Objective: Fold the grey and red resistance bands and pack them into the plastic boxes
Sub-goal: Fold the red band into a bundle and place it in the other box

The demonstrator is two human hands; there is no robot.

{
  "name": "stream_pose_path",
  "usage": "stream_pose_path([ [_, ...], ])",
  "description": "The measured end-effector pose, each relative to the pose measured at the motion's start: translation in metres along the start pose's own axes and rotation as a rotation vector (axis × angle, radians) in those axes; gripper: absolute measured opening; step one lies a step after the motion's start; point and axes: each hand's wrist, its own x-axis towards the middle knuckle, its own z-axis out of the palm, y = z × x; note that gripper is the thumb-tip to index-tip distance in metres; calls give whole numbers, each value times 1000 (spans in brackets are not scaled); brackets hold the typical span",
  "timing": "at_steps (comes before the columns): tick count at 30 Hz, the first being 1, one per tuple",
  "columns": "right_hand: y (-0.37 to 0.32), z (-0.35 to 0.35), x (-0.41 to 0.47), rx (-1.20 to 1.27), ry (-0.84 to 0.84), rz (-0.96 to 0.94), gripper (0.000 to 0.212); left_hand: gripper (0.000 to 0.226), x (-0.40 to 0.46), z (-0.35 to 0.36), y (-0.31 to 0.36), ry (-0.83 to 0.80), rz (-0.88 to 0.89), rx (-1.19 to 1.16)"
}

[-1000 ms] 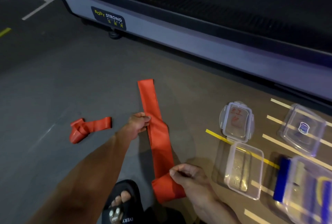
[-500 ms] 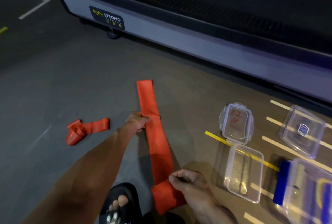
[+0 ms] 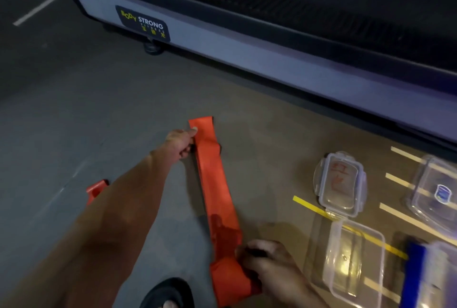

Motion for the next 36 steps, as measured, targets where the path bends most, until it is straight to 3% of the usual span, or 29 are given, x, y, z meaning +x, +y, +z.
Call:
stream_pose_path([
  [3, -9, 0, 11, 28, 39, -6, 10, 43, 11, 4, 12, -6, -4, 70],
  [7, -28, -2, 25, 112, 78, -40, 13, 27, 23, 10, 18, -18, -6, 148],
  [10, -47, -1, 44, 186, 156, -69, 11, 33, 33, 9, 21, -8, -20, 132],
  [15, -74, 2, 68, 295, 211, -68, 14, 37, 38, 6, 24, -17, -21, -9],
  [26, -111, 4, 109, 259, 160, -64, 7, 25, 52, 1, 35, 10, 88, -253],
  [34, -85, 3, 99, 252, 146, 4, 15, 23, 59, 1, 39, 60, 193, -338],
  [36, -75, 3, 95, 166, 135, -5, 5, 25, 61, 3, 47, 54, 235, -411],
])
